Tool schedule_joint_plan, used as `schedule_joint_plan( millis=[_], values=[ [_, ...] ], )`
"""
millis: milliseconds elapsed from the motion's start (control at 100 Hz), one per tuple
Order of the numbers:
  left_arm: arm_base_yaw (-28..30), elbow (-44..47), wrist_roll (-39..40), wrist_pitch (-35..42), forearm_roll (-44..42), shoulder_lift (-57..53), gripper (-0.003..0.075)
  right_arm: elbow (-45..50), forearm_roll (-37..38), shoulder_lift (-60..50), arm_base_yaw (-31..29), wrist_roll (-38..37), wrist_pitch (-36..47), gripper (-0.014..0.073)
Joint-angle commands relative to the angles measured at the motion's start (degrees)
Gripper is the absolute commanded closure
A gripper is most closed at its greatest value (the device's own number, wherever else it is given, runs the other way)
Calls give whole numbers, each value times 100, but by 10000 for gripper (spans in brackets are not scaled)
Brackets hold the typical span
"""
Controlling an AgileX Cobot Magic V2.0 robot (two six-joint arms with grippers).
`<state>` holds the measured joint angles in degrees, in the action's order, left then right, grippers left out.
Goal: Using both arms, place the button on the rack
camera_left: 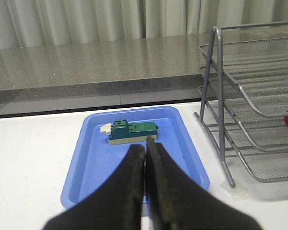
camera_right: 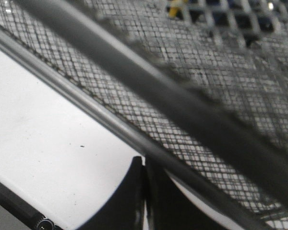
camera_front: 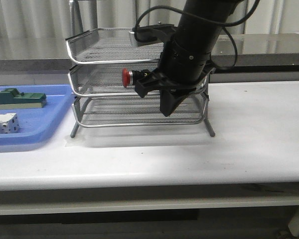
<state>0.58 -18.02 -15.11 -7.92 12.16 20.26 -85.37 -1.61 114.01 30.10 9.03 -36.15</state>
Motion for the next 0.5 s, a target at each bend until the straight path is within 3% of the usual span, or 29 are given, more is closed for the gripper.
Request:
schedule_joint_plan(
  millis=[0,230,490],
  values=[
    [15,-171,39,471,60,32,716,-189,-134,-456,-40,55,-71,659],
    [15,-171,39,471,60,32,716,74,-250,-920,-52,-35,-358,659],
    [15,-171,39,471,60,32,716,951,-86,-1866,-160,-386,-16,659]
  ],
)
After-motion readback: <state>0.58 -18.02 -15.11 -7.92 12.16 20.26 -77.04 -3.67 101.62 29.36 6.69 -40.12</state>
